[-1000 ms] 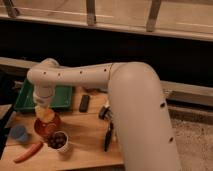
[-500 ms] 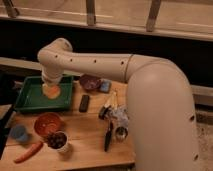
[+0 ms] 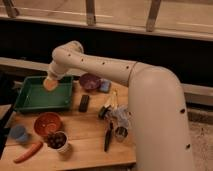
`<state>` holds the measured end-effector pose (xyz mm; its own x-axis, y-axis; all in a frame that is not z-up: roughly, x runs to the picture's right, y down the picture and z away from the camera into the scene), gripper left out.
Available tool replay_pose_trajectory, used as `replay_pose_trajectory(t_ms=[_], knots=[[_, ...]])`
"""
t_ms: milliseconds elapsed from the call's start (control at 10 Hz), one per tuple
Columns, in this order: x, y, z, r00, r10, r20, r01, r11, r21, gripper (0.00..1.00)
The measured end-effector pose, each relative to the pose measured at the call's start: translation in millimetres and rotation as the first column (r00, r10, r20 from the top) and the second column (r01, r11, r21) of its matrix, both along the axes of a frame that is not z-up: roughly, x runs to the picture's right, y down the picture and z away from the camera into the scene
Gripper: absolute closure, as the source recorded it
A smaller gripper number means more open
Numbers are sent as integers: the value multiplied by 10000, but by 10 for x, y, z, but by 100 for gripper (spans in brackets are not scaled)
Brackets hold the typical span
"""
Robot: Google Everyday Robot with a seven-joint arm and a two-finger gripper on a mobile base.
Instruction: Place apple in tray
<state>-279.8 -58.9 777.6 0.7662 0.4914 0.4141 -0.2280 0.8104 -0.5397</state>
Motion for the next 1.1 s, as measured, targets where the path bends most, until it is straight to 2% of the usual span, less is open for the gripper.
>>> replay_pose_trajectory(t_ms=[100,200,500,700,800,1100], knots=[[-109,104,215,9994,38,350,-35,9999,-98,100],[-200,221,386,9984,29,563,-15,9997,-243,95],[-280,596,913,9956,242,900,-173,9969,-769,64],[-329,754,1005,9941,275,1050,-185,9961,-863,45],[-338,805,986,9930,310,1138,-211,9960,-874,36],[-361,810,872,9893,478,1379,-362,9957,-850,34]])
